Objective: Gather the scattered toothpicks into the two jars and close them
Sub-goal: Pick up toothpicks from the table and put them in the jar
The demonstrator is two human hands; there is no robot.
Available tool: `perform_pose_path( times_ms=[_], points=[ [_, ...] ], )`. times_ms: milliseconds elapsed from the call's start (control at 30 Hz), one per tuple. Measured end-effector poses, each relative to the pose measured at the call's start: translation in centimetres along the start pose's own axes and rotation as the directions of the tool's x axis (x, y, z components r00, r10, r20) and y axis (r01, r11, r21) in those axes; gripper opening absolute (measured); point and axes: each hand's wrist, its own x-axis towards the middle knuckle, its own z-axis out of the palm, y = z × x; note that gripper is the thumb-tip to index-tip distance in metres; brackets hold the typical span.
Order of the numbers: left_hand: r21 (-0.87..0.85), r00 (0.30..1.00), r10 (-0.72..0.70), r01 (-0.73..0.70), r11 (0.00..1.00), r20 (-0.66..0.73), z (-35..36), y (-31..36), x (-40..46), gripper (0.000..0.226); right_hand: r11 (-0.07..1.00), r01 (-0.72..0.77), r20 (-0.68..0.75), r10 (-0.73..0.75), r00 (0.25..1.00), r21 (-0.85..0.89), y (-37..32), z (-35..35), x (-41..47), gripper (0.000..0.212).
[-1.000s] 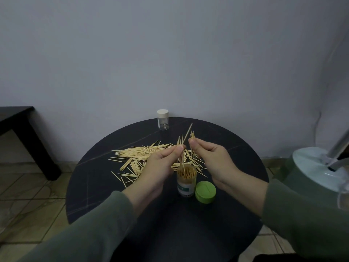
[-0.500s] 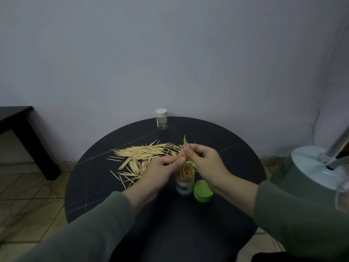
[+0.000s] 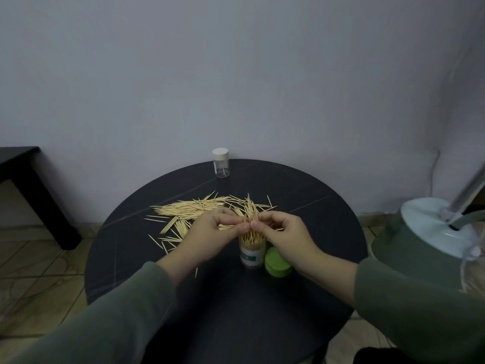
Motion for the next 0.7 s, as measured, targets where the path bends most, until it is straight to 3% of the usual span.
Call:
perform_pose_path(
  times_ms=[233, 400, 567, 700],
  points=[
    [0.092, 0.993, 0.113, -0.116, 0.989, 0.037, -0.4, 0.2, -0.3, 0.03, 0.994, 0.038, 0.058, -0.032, 0.998, -0.105, 0.2, -1.1, 0.5, 0.013],
    [0.201, 0.978, 0.208, -0.205, 0.958, 0.005, -0.4, 0.1, -0.2, 0.02, 0.98, 0.091, 0.136, -0.068, 0.988, -0.175, 0.0, -2.0, 0.6, 0.02],
    [0.386, 0.935, 0.354, -0.329, 0.862, 0.007, -0.6, -0.2, 0.0, 0.038, 0.962, 0.093, 0.132, -0.061, 0.989, -0.255, 0.0, -2.6, 0.7, 0.033],
    [0.532, 0.908, 0.399, -0.403, 0.745, 0.13, -0.7, 0.4, -0.2, 0.053, 0.937, 0.091, 0.162, -0.038, 0.986, -0.337, -0.3, -3.0, 0.7, 0.052]
  ],
)
